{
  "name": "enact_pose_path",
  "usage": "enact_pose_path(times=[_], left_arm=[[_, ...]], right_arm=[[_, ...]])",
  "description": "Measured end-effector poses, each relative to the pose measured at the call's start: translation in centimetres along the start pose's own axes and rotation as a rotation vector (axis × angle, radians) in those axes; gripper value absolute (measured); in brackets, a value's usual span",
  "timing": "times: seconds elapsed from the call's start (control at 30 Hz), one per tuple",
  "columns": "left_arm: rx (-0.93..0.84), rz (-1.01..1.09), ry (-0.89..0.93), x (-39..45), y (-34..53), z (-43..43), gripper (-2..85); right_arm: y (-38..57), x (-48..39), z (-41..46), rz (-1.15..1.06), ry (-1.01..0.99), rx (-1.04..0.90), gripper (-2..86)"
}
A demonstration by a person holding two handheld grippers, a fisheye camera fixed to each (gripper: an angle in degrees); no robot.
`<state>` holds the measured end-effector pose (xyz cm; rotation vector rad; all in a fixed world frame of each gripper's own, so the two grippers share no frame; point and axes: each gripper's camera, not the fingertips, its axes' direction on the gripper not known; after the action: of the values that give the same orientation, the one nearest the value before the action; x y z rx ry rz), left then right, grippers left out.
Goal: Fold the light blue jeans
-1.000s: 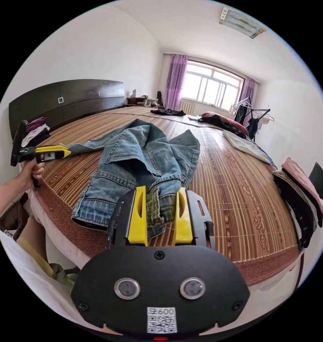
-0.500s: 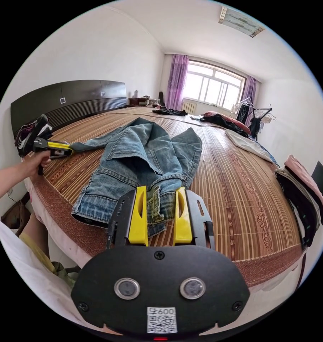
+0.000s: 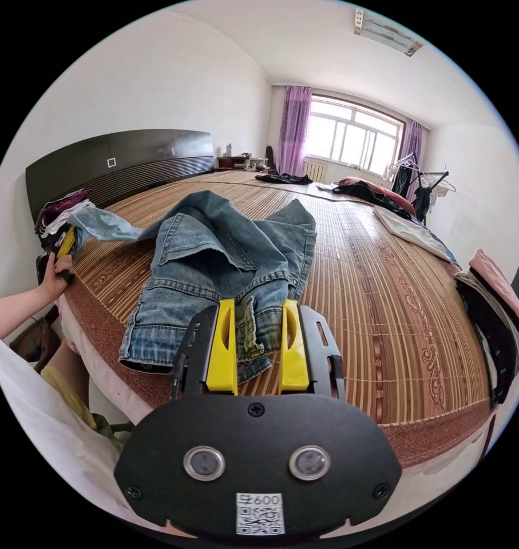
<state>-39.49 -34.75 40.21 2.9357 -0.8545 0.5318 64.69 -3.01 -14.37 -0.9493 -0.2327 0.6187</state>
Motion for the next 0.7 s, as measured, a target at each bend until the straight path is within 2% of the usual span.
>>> enact_pose_path(times=[0.13, 0.43, 0.7], left_arm=[[0.058, 0.030, 0.002, 3.8, -2.9, -0.4, 0.8], [0.043, 0.005, -0.018, 9.9, -7.7, 1.8, 0.8], [0.046, -0.004, -0.033, 13.8, -9.7, 4.7, 0.8]], right_arm=[[1.7, -2.3, 0.7, -0.033, 0.051, 0.009, 10.0], [6.2, -9.1, 2.6, -0.139, 0.197, 0.029, 9.7], [10.2, -13.6, 3.9, -0.168, 0.244, 0.048, 8.9]])
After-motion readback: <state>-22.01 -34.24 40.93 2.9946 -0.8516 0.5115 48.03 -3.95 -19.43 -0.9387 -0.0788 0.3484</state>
